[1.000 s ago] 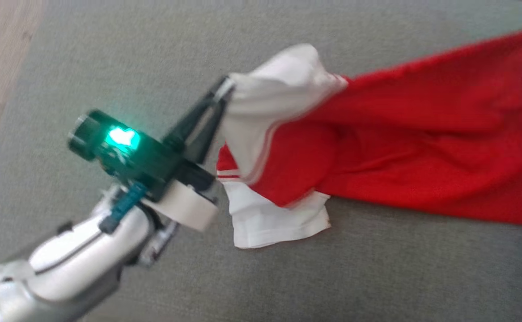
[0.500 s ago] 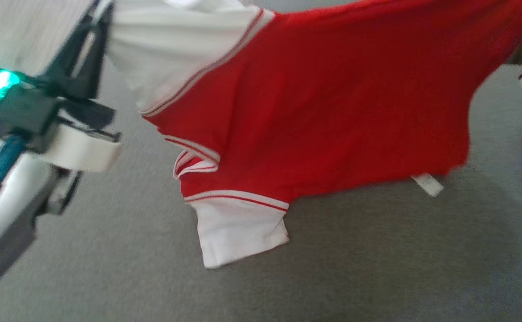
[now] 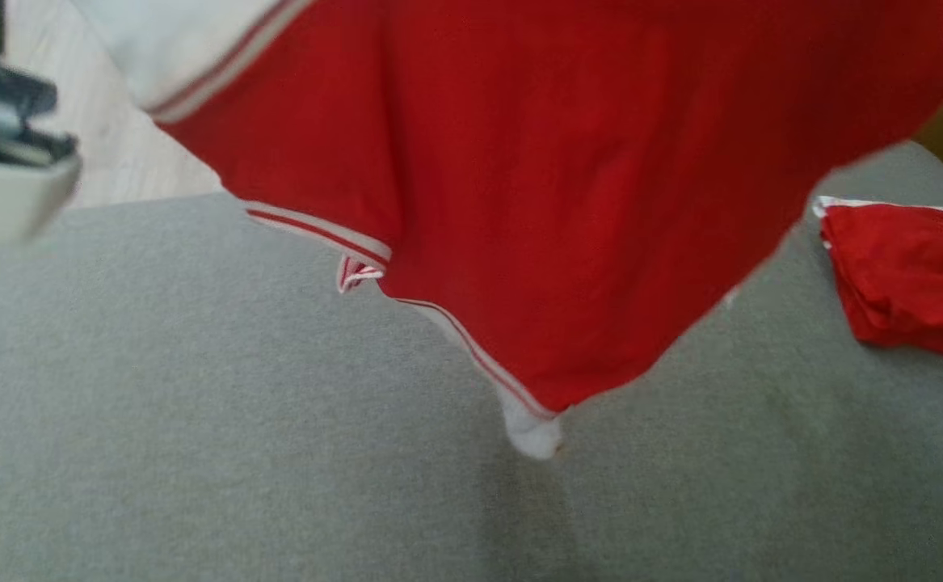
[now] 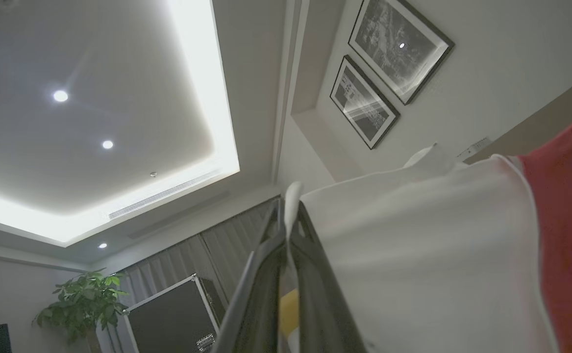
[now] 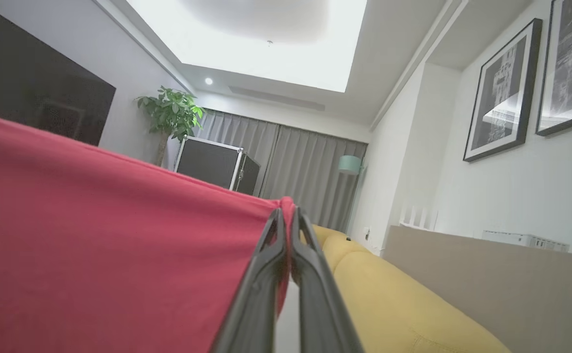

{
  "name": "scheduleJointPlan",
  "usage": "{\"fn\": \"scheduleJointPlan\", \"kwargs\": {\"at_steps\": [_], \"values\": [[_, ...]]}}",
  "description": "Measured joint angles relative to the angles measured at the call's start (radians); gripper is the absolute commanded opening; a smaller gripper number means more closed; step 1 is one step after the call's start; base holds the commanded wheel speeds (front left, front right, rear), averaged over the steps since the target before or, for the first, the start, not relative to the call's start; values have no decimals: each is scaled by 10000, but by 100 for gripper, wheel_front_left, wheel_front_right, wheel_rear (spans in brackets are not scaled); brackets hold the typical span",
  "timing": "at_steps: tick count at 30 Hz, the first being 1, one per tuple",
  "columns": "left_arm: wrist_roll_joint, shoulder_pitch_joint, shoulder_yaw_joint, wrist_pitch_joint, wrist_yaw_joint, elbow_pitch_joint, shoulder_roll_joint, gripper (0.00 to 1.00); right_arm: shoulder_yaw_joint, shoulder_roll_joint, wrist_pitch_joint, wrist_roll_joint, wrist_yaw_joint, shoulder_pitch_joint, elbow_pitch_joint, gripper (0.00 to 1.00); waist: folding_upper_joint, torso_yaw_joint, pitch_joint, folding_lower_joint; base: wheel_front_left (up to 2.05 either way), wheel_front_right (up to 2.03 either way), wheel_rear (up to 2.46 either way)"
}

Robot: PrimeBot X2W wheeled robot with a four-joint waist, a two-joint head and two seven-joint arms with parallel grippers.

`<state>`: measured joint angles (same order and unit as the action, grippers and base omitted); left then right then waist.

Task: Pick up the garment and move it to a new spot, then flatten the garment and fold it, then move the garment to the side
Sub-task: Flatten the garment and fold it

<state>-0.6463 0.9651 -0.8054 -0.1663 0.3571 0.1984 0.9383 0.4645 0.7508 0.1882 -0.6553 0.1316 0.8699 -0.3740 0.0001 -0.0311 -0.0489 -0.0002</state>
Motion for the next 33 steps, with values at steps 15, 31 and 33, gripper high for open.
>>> {"fn": "scheduleJointPlan", "kwargs": {"at_steps": [15, 31, 33], "values": [[71, 3238, -752, 278, -2460, -4535, -2660, 0, 485, -1254, -1350, 878, -2, 2194, -1459, 0, 0, 21, 1666, 5, 0, 0, 0], [1524, 6065, 464, -947, -3055, -6659, -4717, 0, 529, -1576, 629, 2638, -2, 5389, -3971, 0, -1, 713, 4162, 3, 0, 0, 0], [1421, 5394, 679, -947, -3396, -6347, -4867, 0, 723, -1544, 633, 2700, 0, 5184, -4195, 0, -1, 885, 4373, 4, 0, 0, 0]]}}
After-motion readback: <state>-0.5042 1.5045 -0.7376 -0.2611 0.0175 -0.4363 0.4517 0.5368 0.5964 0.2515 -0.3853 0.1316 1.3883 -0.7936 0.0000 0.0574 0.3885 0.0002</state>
